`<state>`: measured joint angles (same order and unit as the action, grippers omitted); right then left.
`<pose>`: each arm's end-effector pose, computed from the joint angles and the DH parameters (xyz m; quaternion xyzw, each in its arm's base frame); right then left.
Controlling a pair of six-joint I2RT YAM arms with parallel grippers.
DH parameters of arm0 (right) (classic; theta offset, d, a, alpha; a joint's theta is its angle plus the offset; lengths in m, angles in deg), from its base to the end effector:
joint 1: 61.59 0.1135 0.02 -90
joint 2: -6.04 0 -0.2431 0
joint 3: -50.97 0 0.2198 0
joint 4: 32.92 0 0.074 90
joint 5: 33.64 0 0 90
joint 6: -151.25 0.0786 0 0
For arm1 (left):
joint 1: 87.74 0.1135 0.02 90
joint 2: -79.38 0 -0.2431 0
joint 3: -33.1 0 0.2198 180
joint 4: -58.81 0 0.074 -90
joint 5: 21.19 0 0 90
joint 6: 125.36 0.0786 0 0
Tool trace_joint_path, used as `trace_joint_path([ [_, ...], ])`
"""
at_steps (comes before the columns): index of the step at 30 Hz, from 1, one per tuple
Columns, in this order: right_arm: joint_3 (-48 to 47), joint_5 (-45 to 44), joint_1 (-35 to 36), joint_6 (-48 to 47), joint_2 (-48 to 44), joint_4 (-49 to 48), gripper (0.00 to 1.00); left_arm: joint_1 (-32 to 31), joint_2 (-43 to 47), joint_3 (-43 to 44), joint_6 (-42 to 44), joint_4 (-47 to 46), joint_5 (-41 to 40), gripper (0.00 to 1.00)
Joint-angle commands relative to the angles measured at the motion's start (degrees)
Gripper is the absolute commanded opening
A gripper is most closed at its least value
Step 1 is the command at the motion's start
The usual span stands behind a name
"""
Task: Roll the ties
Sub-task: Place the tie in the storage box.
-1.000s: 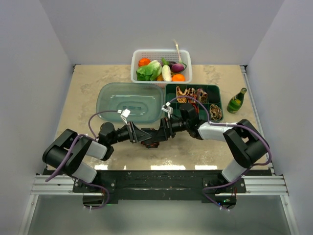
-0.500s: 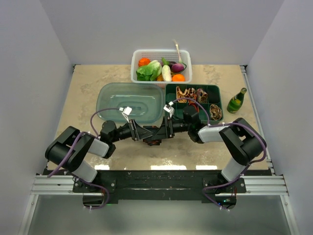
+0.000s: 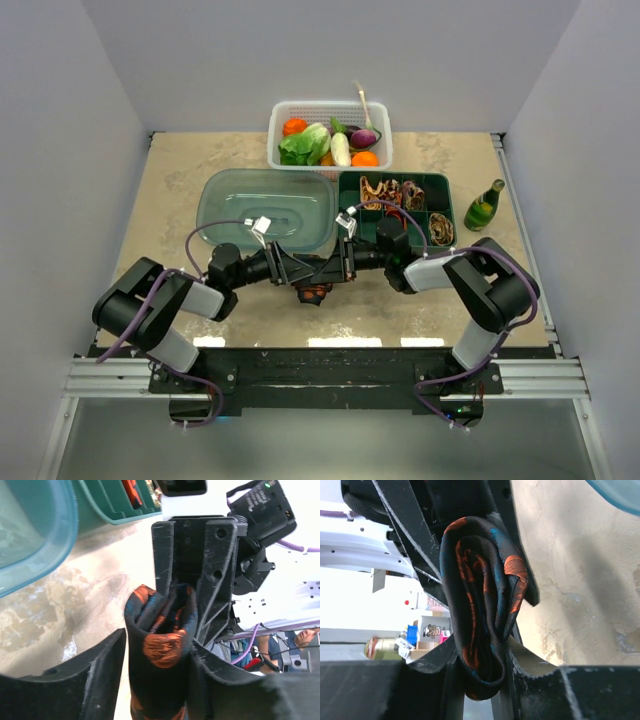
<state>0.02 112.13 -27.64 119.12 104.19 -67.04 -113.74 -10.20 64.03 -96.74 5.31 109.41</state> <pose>0.2283 0.2320 0.1661 -0.1412 0.7374 0.6497 0.1195 0.2164 -0.1625 0.1569 0.0126 0.7307 -0.6222 0.2806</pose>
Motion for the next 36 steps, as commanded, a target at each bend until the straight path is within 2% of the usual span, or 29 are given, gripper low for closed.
trace_joint_path([
  [1, 0.48, 2.41, 0.5, 1.81, 1.34, -4.45, 0.28, -0.37, 1.6, 3.1, 2.67, 3.66, -2.72, 0.57],
  [3, 0.57, 2.33, 0.5, 2.78, 1.78, -5.5, 0.28, -0.37, 3.52, 4.93, 4.07, 8.58, -4.2, 0.63],
  [5, 0.48, 2.5, 0.5, 4.0, 2.57, -6.64, 0.28, -0.37, 5.37, 6.35, 7.66, 17.72, -6.14, 0.68],
  [10, 0.13, 2.42, 0.41, 4.45, 3.63, -8.14, 0.28, -0.37, 11.97, 11.97, 14.79, 36.69, -12.73, 0.74],
  [14, -0.3, 2.77, 0.41, 6.37, 4.77, -10.25, 0.28, -0.02, 15.04, 15.49, 18.75, 43.49, -15.81, 0.79],
  [19, -1.71, 2.68, 0.23, 9.63, 6.18, -14.73, 0.29, 0.07, 19.79, 20.59, 23.4, 53.93, -20.2, 0.79],
  [22, -3.64, 2.68, 0.15, 9.99, 6.7, -14.47, 0.3, 0.07, 22.95, 23.22, 26.83, 61.91, -22.14, 0.7],
  [24, -5.31, 2.59, 0.06, 9.99, 7.05, -13.95, 0.29, -0.02, 26.2, 24.54, 28.24, 67.72, -24.15, 0.61],
  [25, -5.84, 2.59, 0.06, 9.81, 7.49, -13.59, 0.29, -0.02, 27.69, 24.63, 29.12, 69.24, -25.12, 0.51],
  [27, -7.25, 2.59, 0.15, 9.72, 8.11, -13.07, 0.29, -0.19, 33.05, 24.81, 29.65, 73.98, -27.75, 0.4],
  [28, -7.6, 2.59, 0.06, 9.55, 8.55, -12.98, 0.3, -0.19, 34.89, 24.9, 29.92, 75.13, -28.46, 0.31],
  [29, -8.47, 2.68, 0.06, 9.55, 9.07, -12.71, 0.3, -0.28, 38.04, 24.9, 30.01, 76.1, -28.82, 0.28],
  [30, -8.92, 2.68, -0.03, 9.46, 9.25, -12.54, 0.3, -0.28, 39.29, 25.07, 30.27, 78.02, -27.86, 0.25],
  [31, -9.27, 2.85, -0.03, 9.46, 9.6, -12.45, 0.3, -0.37, 40.26, 25.25, 30.45, 79.26, -27.25, 0.17],
  [33, -10.59, 2.77, -0.12, 9.28, 10.39, -11.57, 0.3, -0.72, 41.59, 25.16, 30.62, 81.81, -22.95, 0.08],
  [34, -11.02, 2.68, -0.29, 8.93, 10.66, -11.22, 0.3, -1.07, 41.85, 24.99, 30.62, 82.34, -21.72, 0.0],
  [36, -12.26, 2.59, -0.38, 8.67, 11.27, -10.35, 0.3, -3.17, 42.47, 23.67, 30.62, 82.79, -18.82, 0.0],
])
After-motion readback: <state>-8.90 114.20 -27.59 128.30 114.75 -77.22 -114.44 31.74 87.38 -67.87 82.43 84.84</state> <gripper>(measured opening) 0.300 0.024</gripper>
